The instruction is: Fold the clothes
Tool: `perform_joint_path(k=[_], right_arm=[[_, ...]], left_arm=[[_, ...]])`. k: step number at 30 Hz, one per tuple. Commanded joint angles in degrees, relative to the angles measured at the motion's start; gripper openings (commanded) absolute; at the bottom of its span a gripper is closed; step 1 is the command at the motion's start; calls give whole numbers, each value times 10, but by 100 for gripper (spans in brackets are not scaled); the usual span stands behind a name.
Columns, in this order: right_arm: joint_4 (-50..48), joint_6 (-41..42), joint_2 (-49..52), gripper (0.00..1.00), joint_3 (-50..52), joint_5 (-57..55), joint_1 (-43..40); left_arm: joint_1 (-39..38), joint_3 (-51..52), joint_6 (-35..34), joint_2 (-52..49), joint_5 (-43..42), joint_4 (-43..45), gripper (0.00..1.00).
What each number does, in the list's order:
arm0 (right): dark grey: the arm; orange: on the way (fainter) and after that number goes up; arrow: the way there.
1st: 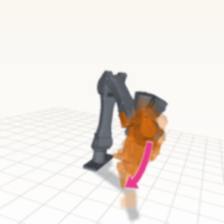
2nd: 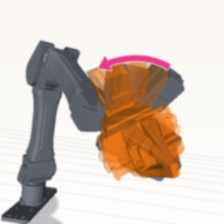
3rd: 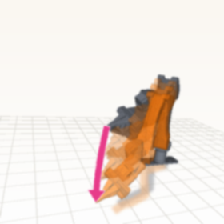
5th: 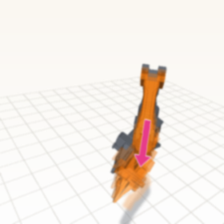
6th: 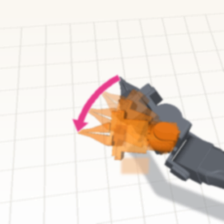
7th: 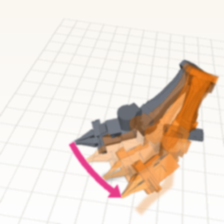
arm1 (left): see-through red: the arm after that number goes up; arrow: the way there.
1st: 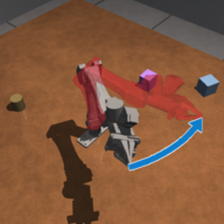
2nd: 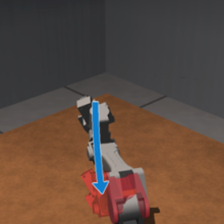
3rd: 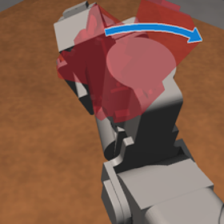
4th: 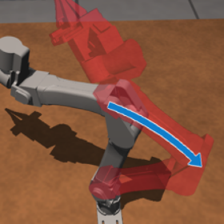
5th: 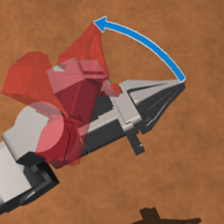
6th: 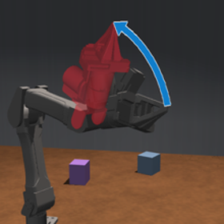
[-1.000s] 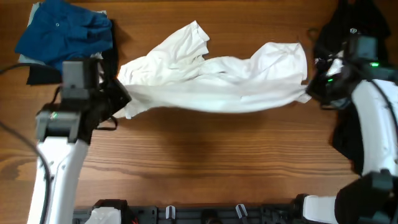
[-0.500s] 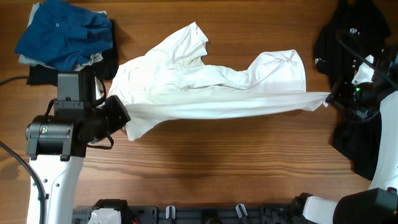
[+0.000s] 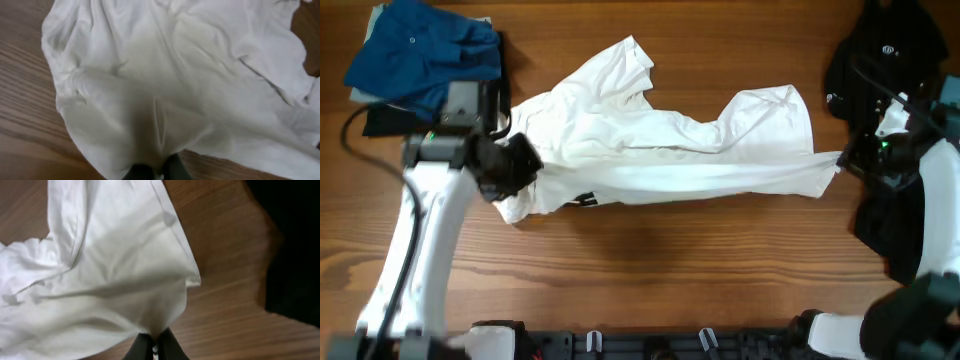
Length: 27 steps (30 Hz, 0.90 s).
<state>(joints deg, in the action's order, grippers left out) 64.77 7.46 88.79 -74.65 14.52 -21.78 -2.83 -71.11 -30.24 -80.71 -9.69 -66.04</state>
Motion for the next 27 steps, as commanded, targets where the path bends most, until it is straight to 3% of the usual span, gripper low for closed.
perform_joint_path(k=[1,7,15,16,17,18,20,21,23,27], right_arm=[[-41,17,47,4,5,-5,15],[-133,47,157,4,5,-5,65],[-181,47,192,5,5,-5,71],[-181,47,192,4,5,-5,71],[-180,47,192,10,5,-5,71],[-180,47,192,34,5,-5,71],[-178,45,192,53,5,-5,71],[-178,46,192,56,3,-3,71],[-159,30,192,57,-24,6,71],[-68,-59,190,57,-185,94,74]], left_arm=[[3,-8,2,-82,10,72,4],[3,-8,4,-134,26,223,4],[3,-8,16,-162,29,234,5],[3,-8,16,-164,29,231,9],[3,-8,16,-164,29,229,17],[3,-8,28,-164,29,228,37],[3,-8,38,-164,29,216,64],[3,-8,47,-164,30,214,75],[5,-10,106,-163,31,215,85],[3,-93,205,-162,-14,182,95]])
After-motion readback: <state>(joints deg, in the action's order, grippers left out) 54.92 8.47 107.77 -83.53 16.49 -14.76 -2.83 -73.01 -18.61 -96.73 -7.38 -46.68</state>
